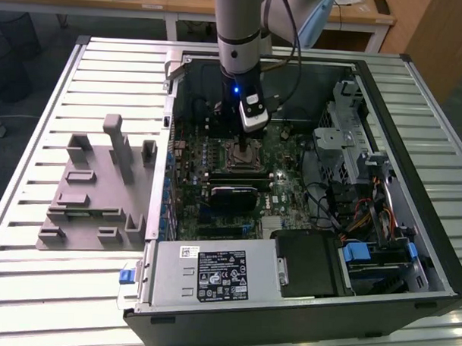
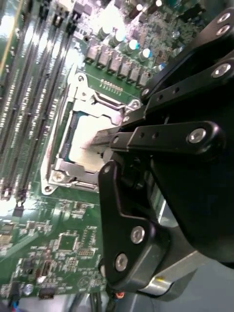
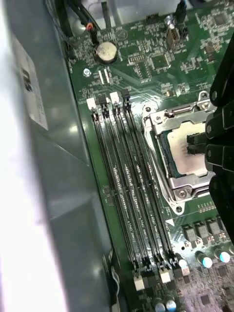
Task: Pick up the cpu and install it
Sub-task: 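Install the first cpu locking lever, then install the second cpu locking lever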
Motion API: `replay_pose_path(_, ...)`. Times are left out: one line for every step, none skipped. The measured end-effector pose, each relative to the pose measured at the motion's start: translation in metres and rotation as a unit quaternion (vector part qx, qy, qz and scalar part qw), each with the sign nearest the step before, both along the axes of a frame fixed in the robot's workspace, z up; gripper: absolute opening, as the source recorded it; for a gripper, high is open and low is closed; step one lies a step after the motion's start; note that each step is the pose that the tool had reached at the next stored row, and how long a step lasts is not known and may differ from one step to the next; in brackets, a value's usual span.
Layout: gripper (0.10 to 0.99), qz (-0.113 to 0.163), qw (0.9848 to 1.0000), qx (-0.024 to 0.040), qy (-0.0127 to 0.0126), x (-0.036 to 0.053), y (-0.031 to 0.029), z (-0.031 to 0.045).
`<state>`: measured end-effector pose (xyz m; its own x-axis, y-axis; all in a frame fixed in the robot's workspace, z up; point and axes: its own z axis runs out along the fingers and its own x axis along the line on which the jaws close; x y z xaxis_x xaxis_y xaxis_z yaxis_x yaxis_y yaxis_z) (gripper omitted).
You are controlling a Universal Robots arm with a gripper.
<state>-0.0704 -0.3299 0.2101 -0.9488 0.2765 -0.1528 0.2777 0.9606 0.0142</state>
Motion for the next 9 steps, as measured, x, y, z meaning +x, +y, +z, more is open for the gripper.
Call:
replay_pose_path(0.106,0.0,1.0,0.0,0.0,0.0,0.0,0.0027)
replay_pose_path(0.106,0.0,1.0,0.0,0.0,0.0,0.0,0.0053)
replay_pose_path(0.106,0.0,1.0,0.0001,0.0,0.0,0.0,0.0074)
replay_pose_path(0.106,0.0,1.0,0.0002,0.0,0.0,0.0,0.0082)
replay_pose_path(0.106,0.0,1.0,0.0003,0.0,0.0,0.0,0.0082)
replay_pose_path(0.106,0.0,1.0,0.0004,-0.0001,0.0,0.0,0.0082)
replay_pose_path(0.106,0.0,1.0,0.0004,-0.0001,0.0,0.0,0.0082)
replay_pose_path(0.106,0.0,1.0,0.0003,0.0,0.0,0.0,0.0087)
replay_pose_path(0.106,0.0,1.0,0.0003,0.0,0.0,0.0,0.009)
